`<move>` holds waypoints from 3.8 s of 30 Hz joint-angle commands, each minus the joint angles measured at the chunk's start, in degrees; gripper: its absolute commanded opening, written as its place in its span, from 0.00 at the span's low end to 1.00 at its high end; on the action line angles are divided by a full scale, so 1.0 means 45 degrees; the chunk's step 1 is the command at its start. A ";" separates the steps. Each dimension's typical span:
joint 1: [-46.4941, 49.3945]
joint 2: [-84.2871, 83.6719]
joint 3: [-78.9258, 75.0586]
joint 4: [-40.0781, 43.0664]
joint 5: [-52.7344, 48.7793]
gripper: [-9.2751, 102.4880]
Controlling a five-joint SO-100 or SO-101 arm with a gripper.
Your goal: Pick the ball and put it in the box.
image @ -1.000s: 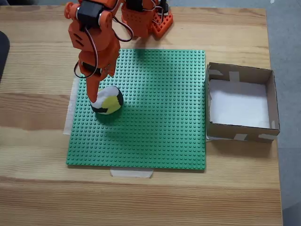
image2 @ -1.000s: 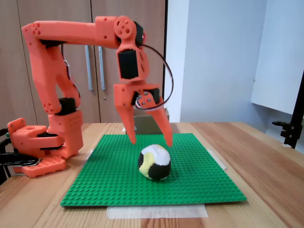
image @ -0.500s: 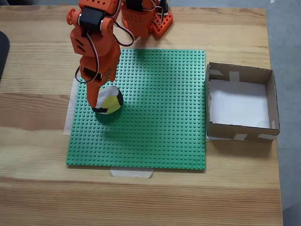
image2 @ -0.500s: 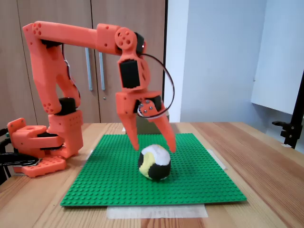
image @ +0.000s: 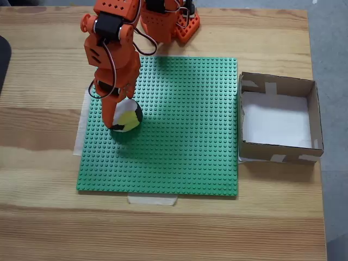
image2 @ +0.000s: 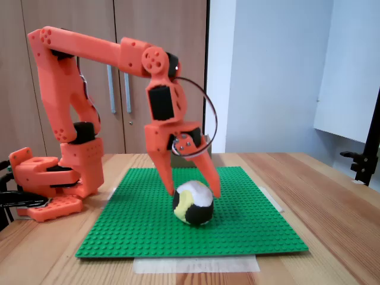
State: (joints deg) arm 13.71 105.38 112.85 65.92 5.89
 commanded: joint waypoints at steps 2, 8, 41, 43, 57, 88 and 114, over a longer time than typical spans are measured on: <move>-0.0098 -0.0059 -0.0098 -0.0273 -0.0195 0.47; -0.0117 -0.0313 -0.0078 -0.0488 -0.0371 0.45; -0.0332 -0.0215 -0.0352 -0.1016 -0.0840 0.34; -0.0352 -0.0176 -0.0449 -0.1094 -0.0996 0.33; -0.0195 -0.0137 -0.1641 -0.0586 -0.1289 0.19; -0.2402 0.0547 -0.6934 0.2285 -0.0527 0.12; -0.9434 0.2168 -0.8555 0.3008 0.0156 0.08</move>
State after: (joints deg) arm -26.28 111.18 78.66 79.19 6.24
